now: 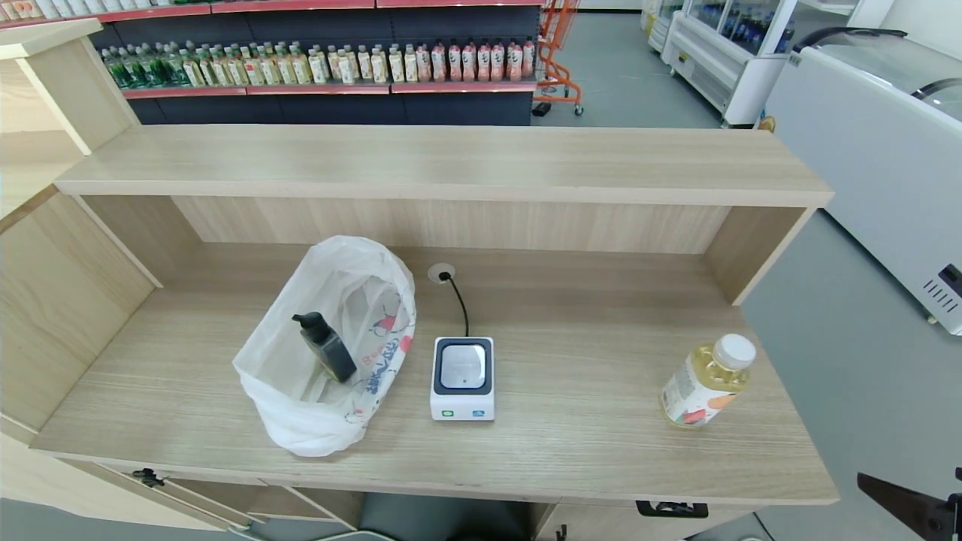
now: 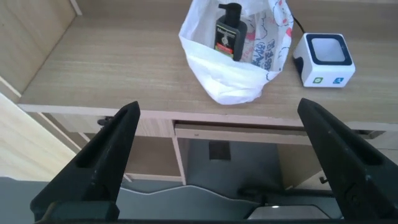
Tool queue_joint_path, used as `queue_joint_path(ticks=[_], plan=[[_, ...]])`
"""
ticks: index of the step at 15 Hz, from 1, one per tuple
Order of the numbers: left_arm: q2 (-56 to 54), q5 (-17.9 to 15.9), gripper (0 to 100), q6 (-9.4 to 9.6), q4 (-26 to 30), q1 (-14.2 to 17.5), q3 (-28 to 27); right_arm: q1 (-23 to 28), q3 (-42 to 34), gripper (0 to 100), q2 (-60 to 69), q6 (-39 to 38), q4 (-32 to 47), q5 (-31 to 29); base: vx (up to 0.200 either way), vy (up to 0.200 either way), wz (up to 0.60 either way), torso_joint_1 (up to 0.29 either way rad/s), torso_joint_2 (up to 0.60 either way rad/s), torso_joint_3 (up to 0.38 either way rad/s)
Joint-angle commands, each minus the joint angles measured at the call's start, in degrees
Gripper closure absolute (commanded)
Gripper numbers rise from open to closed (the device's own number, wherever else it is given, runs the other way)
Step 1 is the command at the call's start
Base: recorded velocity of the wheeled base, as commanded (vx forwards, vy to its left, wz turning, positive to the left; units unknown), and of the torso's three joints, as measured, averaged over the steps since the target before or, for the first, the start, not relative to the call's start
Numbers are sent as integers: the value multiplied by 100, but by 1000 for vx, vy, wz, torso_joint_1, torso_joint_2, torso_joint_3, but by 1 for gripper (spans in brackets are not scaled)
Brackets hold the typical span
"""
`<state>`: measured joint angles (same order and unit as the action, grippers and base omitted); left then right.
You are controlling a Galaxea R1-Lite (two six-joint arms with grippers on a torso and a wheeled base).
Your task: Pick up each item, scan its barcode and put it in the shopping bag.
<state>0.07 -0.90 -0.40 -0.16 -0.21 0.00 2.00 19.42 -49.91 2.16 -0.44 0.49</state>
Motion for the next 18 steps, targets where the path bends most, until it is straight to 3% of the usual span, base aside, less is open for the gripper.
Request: queue_joint_path(ticks=[1, 4, 7, 10, 12, 18], plan=[[1, 2, 0, -4, -2, 3, 0, 20, -26, 0, -45, 4, 0, 13, 0, -200, 0, 2, -2, -7], [1, -6, 0, -4, -2, 3, 0, -42, -44, 0, -133, 13, -9, 57, 0, -200, 0, 2, 4, -1], [1, -6, 0, -4, -2, 3, 0, -51, -44, 0, -353, -5, -44, 153, 0, 0, 0, 0, 0, 0], [1, -6, 0, -4, -2, 3, 0, -147, 53, 0, -731, 57, -62, 892, 0, 0, 0, 0, 0, 0], [1, -6, 0, -4, -2, 3, 0, -323, 290, 0, -1241, 109, -176, 900, 0, 0, 0, 0, 0, 0], [1, 2, 0, -4, -2, 3, 0, -956, -228, 0, -2243, 92, -2057, 900, 0, 0, 0, 0, 0, 0]])
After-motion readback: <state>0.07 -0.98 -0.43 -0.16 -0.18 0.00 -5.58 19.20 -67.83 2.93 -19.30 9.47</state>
